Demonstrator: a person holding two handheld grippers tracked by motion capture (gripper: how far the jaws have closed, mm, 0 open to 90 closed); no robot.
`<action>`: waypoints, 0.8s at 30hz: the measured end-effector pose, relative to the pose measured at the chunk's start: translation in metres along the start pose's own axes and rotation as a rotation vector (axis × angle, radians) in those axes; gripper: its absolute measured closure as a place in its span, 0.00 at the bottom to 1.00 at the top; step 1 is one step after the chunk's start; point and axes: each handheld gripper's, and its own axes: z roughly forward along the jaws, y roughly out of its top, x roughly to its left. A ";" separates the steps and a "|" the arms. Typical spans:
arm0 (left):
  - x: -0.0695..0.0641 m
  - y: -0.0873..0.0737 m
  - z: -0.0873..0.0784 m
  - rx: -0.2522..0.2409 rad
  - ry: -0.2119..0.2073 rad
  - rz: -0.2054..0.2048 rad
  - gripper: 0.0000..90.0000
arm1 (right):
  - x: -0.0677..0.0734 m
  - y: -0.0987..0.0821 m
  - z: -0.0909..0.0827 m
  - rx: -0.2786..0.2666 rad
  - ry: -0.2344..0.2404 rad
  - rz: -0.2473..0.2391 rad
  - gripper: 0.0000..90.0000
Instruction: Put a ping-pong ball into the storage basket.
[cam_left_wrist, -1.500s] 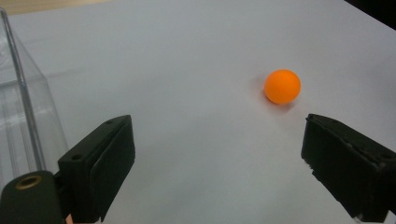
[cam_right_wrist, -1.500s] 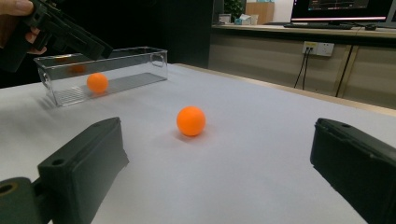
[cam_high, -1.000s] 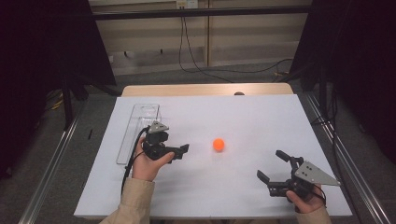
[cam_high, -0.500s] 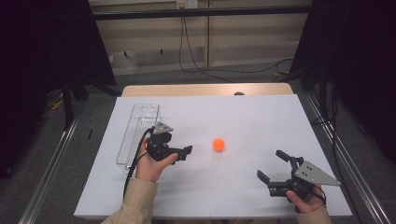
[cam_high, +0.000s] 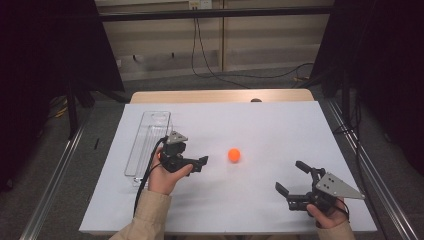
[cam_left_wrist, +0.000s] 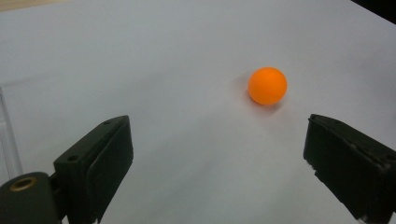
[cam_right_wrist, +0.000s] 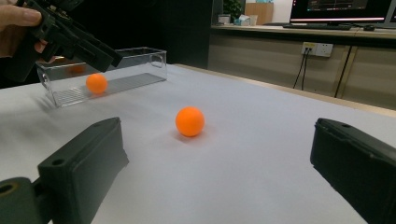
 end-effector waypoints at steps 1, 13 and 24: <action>0.000 0.000 0.000 0.001 0.002 0.006 0.09 | 0.000 0.000 0.000 0.000 0.000 0.000 0.03; -0.002 0.000 0.006 0.008 -0.005 0.015 0.09 | 0.000 0.000 0.000 -0.002 -0.003 -0.001 0.03; -0.005 0.000 0.009 0.010 -0.010 0.019 0.09 | -0.001 0.000 0.000 -0.001 0.000 -0.001 0.03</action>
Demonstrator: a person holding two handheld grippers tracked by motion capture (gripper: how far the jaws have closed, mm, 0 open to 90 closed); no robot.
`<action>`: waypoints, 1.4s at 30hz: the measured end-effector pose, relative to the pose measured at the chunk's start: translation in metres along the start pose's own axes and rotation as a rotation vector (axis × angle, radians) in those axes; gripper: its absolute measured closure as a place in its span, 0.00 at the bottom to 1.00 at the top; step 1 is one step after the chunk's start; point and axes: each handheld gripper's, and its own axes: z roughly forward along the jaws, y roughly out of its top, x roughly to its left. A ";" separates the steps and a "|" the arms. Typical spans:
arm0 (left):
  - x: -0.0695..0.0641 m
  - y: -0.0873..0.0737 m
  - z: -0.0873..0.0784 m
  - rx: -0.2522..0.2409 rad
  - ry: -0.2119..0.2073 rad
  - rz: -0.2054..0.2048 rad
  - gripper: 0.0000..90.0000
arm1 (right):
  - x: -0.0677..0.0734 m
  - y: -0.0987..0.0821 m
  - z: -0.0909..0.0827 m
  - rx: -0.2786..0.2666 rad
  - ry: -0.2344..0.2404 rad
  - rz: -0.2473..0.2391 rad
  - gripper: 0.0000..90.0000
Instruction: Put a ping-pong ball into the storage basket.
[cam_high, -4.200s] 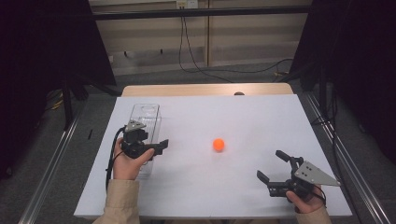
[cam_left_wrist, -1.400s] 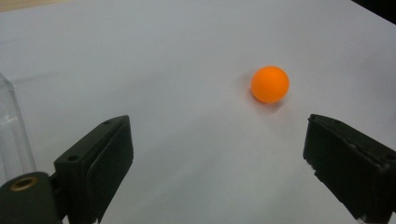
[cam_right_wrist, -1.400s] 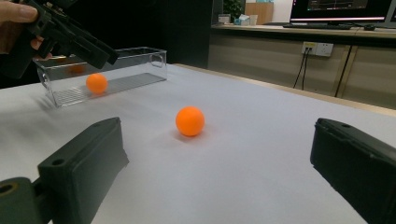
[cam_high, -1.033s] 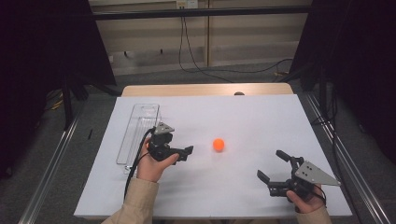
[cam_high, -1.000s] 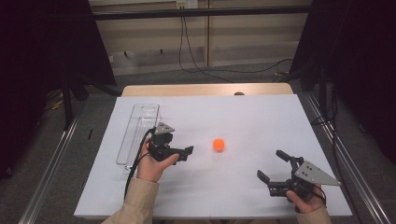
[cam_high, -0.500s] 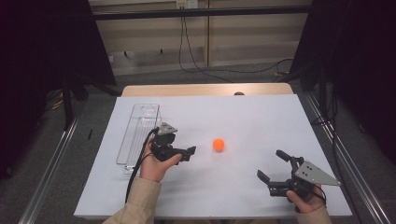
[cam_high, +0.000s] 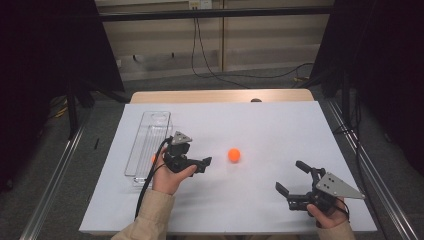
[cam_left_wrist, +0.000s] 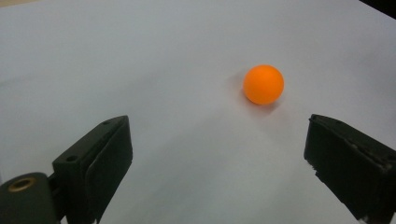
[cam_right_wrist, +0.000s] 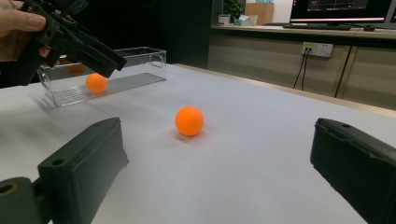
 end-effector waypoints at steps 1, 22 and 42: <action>-0.001 0.000 0.001 -0.002 -0.002 -0.002 0.09 | 0.000 0.000 0.000 0.001 -0.001 0.000 0.03; -0.003 0.000 0.005 -0.002 -0.007 0.001 0.09 | 0.000 0.000 0.001 -0.002 -0.003 0.002 0.03; -0.004 0.001 0.007 -0.015 -0.006 -0.001 0.09 | 0.000 0.000 0.001 -0.001 -0.004 0.005 0.03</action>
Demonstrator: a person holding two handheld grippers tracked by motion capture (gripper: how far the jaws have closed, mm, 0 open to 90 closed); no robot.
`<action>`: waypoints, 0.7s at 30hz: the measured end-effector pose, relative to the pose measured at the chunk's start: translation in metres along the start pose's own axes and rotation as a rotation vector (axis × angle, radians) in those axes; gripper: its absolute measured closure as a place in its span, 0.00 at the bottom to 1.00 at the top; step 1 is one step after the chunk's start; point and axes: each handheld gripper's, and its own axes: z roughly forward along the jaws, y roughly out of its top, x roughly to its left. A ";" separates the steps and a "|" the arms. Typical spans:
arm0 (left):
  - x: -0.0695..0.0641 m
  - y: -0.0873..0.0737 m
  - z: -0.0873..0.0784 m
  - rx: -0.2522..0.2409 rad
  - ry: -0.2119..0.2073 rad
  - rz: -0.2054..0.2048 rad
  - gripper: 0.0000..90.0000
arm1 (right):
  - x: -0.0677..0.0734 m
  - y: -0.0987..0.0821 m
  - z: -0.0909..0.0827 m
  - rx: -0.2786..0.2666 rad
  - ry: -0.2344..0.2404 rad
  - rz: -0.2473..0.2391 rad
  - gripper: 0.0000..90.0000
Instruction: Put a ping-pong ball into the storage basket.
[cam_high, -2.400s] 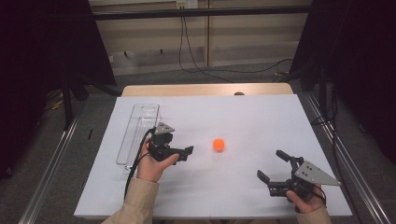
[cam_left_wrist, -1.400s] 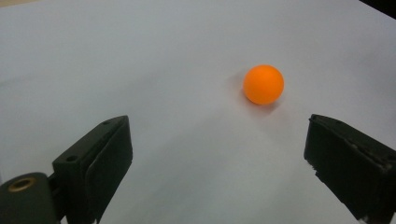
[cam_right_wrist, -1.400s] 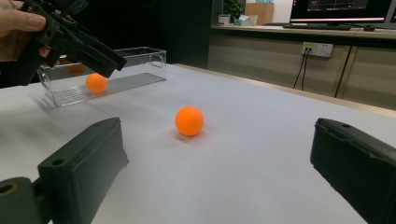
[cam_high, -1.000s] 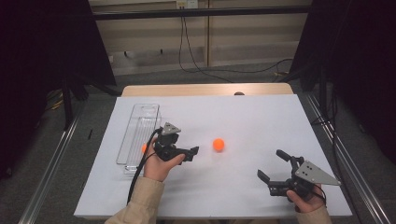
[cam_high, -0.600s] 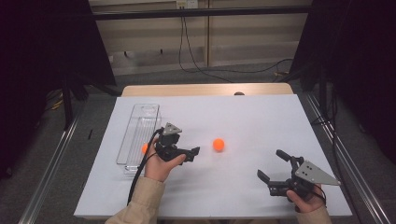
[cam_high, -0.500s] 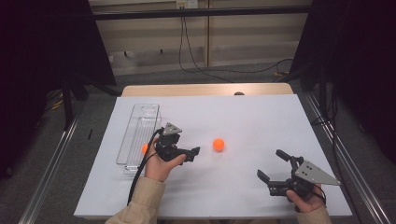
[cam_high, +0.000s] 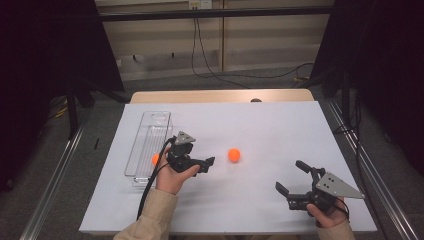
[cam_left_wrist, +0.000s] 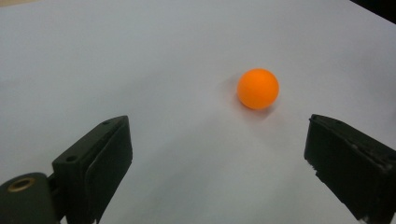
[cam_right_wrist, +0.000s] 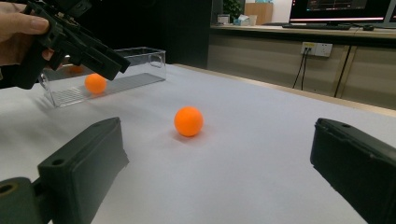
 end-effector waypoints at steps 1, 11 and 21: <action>0.000 0.000 0.000 0.005 0.001 0.006 0.09 | 0.000 0.000 0.000 0.001 0.000 0.001 0.03; -0.002 0.000 0.003 0.007 0.002 0.005 0.09 | 0.000 0.000 0.001 0.000 0.003 -0.001 0.03; -0.002 0.001 0.009 0.005 0.002 0.007 0.09 | -0.001 0.000 0.001 0.000 0.003 0.001 0.03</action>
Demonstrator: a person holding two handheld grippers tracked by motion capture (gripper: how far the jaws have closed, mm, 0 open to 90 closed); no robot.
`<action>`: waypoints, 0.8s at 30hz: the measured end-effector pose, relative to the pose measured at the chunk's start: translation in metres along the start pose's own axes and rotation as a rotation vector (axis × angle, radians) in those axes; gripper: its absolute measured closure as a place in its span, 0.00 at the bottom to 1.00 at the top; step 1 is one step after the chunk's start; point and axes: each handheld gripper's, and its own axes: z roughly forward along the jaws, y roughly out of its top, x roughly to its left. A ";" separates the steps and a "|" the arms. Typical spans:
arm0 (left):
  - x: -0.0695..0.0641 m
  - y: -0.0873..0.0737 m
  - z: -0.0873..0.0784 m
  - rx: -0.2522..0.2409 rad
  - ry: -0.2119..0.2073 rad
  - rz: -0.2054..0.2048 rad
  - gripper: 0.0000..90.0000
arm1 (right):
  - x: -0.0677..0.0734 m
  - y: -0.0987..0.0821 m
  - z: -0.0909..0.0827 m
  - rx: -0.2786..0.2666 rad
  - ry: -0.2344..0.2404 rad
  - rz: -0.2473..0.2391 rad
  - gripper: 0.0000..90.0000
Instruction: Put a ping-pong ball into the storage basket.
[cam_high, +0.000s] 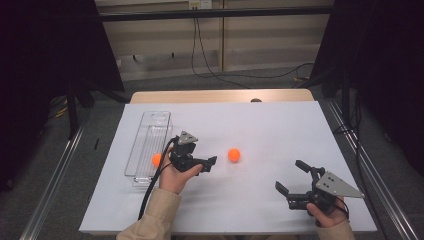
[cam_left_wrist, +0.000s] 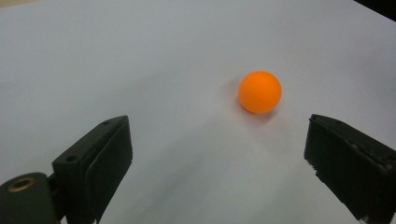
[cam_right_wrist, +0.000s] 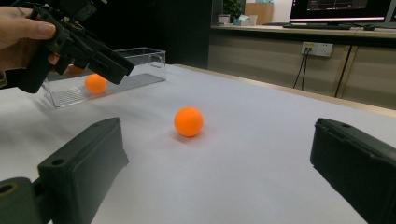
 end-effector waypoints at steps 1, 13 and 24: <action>0.000 0.000 0.000 0.000 0.000 0.000 0.09 | 0.000 0.000 0.000 0.000 0.000 -0.001 0.03; -0.002 0.001 0.008 -0.002 0.004 0.006 0.09 | 0.000 0.000 0.000 0.000 0.002 -0.001 0.03; -0.006 0.002 0.013 -0.005 0.000 0.013 0.09 | 0.000 0.000 0.001 0.001 0.000 -0.001 0.03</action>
